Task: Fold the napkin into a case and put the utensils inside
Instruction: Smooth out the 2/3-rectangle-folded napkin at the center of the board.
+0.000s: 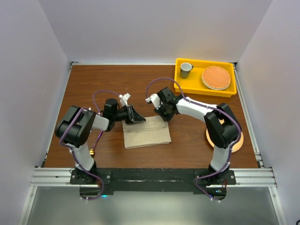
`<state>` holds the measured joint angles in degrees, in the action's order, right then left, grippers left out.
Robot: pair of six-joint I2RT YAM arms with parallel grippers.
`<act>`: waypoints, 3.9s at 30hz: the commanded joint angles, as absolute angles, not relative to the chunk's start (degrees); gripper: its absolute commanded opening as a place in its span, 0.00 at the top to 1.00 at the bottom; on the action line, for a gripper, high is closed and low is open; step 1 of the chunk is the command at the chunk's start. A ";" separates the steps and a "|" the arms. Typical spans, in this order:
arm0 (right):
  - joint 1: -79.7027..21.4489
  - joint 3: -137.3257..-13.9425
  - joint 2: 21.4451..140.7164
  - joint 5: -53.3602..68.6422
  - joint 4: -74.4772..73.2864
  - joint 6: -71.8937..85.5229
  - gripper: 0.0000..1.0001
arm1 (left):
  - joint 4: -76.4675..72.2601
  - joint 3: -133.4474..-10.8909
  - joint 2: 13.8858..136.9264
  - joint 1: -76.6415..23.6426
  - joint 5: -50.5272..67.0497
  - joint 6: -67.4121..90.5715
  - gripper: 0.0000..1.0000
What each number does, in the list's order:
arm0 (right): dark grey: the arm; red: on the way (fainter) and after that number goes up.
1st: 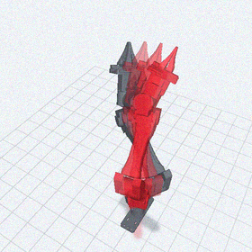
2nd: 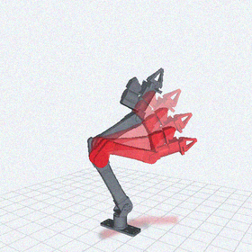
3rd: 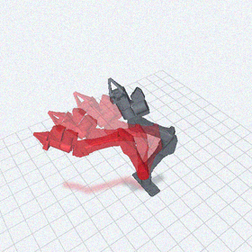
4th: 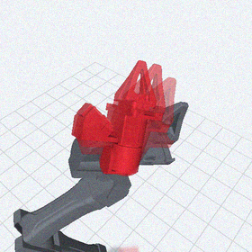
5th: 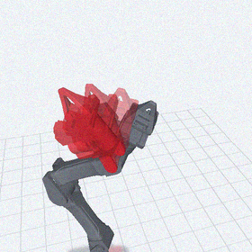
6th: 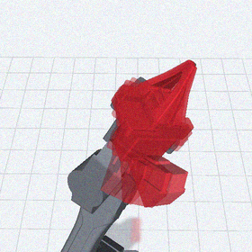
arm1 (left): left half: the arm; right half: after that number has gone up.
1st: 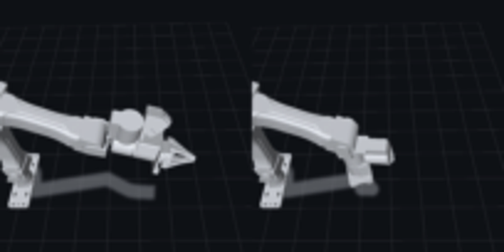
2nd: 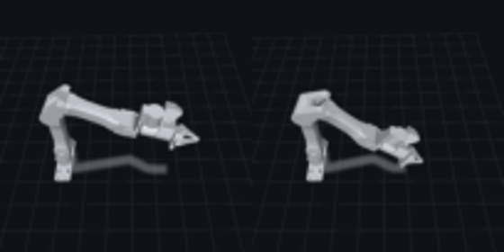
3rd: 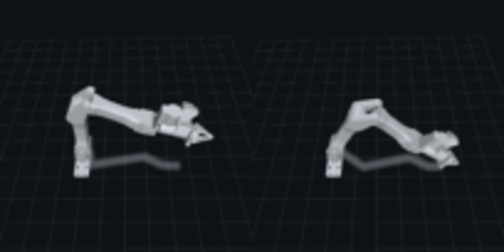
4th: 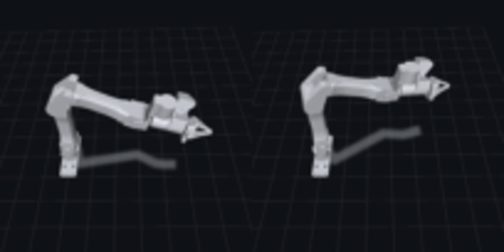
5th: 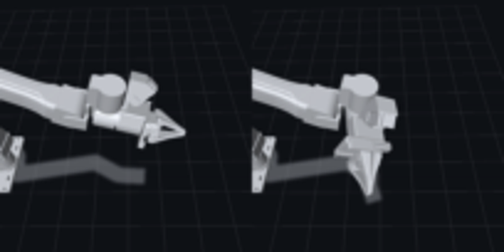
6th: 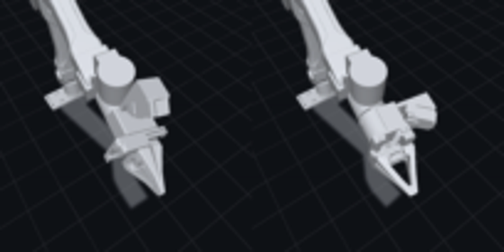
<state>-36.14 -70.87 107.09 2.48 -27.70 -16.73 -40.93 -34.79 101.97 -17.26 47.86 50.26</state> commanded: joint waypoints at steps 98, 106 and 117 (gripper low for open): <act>-23.82 -62.23 103.97 25.57 -25.49 3.07 0.69 | -43.94 -47.55 124.36 -30.67 34.72 56.69 0.80; -23.64 -60.64 106.17 26.80 -25.92 2.47 0.74 | -52.48 -47.55 118.31 -30.50 40.08 57.14 0.66; -23.73 -68.46 96.42 31.55 -41.81 -7.47 0.60 | -46.25 -45.17 118.47 -30.67 37.97 57.13 0.79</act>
<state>-23.38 -63.35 100.25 28.56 -33.93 -2.81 -48.38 -46.06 118.50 -30.46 39.22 58.87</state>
